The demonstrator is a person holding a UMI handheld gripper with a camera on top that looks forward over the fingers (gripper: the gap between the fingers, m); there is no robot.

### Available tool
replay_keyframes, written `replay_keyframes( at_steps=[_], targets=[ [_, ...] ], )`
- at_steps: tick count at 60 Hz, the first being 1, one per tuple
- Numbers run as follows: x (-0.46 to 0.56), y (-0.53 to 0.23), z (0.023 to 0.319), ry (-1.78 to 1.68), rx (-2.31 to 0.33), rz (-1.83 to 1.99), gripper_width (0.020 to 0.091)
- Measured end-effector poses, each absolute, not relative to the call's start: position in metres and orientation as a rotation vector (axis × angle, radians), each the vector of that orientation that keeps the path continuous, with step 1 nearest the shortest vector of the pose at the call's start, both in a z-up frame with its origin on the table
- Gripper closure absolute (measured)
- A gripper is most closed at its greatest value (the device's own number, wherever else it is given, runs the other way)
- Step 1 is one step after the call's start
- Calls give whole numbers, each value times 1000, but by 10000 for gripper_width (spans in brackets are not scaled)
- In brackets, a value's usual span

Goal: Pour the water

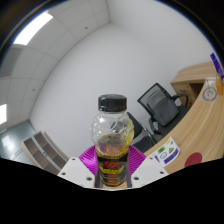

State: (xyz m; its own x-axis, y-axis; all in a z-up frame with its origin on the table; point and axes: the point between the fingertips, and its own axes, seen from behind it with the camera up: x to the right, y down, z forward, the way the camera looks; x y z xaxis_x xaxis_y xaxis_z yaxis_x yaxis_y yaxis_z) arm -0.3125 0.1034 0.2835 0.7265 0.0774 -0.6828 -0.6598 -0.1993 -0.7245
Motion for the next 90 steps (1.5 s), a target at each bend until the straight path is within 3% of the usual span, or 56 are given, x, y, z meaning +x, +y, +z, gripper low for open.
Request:
replay_keyframes(
  at_steps=[7, 10, 21, 37, 46, 53, 55, 58, 61, 65, 90],
  targets=[
    [-244, 103, 289, 284, -1662, 363, 748],
    [-221, 104, 276, 217, -1676, 239, 748],
    [-158, 103, 184, 51, -1788, -53, 748],
    [-142, 100, 89, 19, -1939, -86, 736],
    [-139, 101, 91, 85, -1904, -56, 721],
    [-140, 97, 90, 59, -1936, -62, 574],
    [-139, 93, 87, 68, -1963, -61, 469],
    [-139, 87, 85, 90, -1986, -47, 227],
    [-138, 76, 87, 105, -2006, -47, 277],
    [-137, 57, 94, 116, -2029, -65, 238],
    [-193, -177, 184, 122, -2132, -122, 246]
  ],
)
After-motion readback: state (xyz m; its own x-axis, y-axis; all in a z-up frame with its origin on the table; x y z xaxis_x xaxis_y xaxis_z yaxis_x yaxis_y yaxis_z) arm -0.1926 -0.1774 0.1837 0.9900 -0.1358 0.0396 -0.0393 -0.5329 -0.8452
